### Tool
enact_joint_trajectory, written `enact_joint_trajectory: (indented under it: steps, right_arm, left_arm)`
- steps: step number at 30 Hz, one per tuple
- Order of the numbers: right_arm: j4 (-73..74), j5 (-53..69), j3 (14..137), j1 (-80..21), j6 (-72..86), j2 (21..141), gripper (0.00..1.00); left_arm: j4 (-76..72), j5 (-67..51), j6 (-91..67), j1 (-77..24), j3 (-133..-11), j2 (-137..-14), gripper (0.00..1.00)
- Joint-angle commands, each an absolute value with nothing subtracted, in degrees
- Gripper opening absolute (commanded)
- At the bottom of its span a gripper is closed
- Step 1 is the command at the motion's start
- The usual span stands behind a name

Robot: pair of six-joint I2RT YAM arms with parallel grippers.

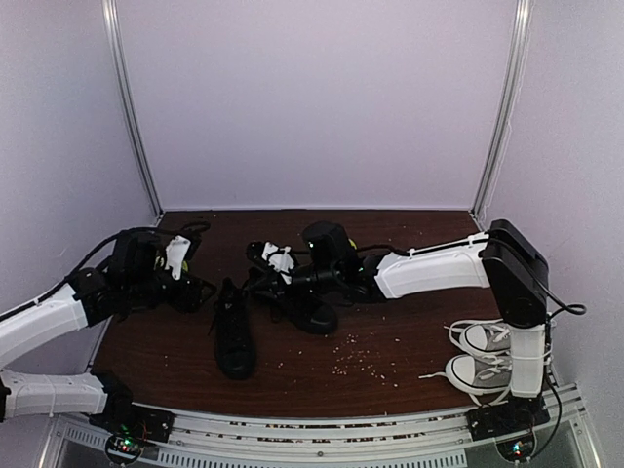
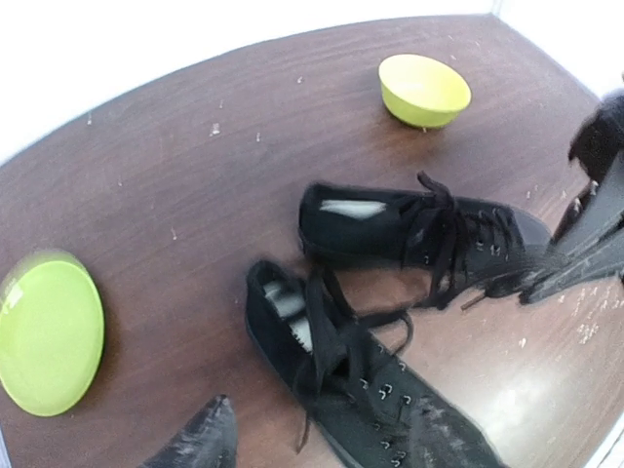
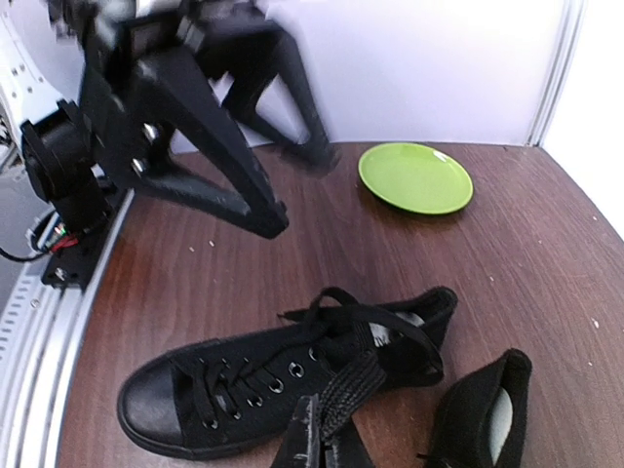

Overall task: Tie the shoes
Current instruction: Tie the crossed shoelace on the shoe.

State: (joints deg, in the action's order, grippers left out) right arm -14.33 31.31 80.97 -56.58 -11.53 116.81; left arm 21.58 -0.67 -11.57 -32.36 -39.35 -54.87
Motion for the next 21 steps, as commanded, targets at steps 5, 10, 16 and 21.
enact_joint_trajectory:
  steps: [5,10,16,21]
  right_arm:
    - [-22.7,37.4,79.6,-56.2,-6.4,117.2,0.0]
    - [-22.7,37.8,79.2,-56.2,-6.1,117.0,0.0]
    - [-25.0,38.0,77.7,-56.1,-4.8,116.4,0.0]
    - [-24.6,38.5,77.8,-56.1,-5.2,116.4,0.0]
  left_arm:
    - [10.9,6.5,-24.8,-32.5,-19.6,-48.0,0.57]
    - [7.5,8.1,-22.0,-32.6,-23.4,-61.7,0.65]
    - [2.0,7.2,-17.8,-32.5,-26.9,-74.0,0.6]
    - [-2.2,5.3,-13.1,-32.5,-26.4,-75.3,0.51]
